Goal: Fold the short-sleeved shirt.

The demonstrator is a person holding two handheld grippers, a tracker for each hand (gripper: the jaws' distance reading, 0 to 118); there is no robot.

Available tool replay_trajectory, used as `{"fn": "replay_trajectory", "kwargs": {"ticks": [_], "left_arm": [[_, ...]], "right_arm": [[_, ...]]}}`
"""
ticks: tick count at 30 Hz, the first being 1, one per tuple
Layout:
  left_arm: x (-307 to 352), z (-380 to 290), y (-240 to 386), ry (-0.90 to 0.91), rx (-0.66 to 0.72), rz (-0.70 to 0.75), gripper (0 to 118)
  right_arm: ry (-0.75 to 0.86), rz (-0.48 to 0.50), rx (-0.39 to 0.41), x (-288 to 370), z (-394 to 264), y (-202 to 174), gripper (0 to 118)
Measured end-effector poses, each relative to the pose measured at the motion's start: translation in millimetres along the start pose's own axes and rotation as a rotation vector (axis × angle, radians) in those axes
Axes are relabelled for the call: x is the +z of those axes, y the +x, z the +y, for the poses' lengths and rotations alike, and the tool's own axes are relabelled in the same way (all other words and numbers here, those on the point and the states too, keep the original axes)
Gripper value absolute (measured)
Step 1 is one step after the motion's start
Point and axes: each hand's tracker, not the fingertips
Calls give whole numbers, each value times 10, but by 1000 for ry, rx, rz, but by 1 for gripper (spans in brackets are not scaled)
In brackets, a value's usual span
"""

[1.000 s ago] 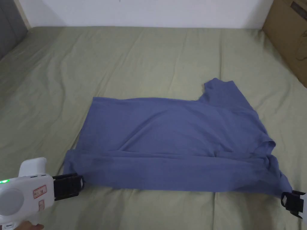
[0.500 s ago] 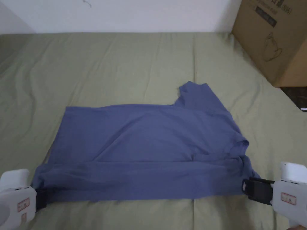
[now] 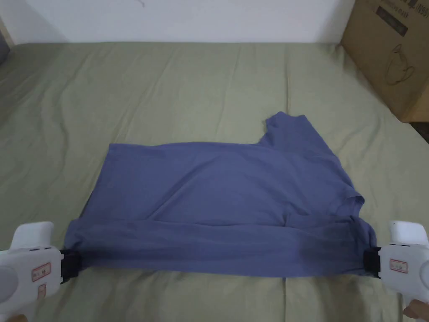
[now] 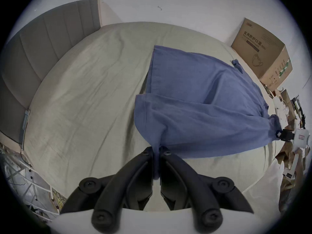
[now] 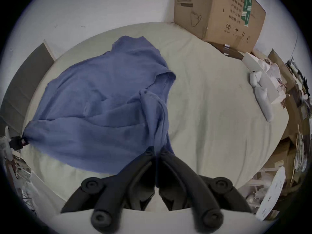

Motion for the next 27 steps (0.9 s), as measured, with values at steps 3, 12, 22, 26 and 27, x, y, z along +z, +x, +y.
{"fn": "replay_trajectory", "kwargs": {"ticks": [3, 12, 22, 26, 27], "left_arm": [[128, -7, -45, 7, -22, -21, 6], [274, -572, -218, -86, -17, -61, 6], [303, -546, -315, -56, 6, -58, 100], [428, -267, -289, 51, 16, -84, 89], [390, -184, -284, 41, 32, -100, 65]], "right_arm": [[8, 16, -17, 168, -55, 60, 0], [-50, -25, 30, 441, -551, 86, 0], [-22, -98, 44, 429, -510, 257, 86], [72, -4, -16, 578, -146, 262, 78], [91, 25, -29, 579, -38, 264, 58]]}}
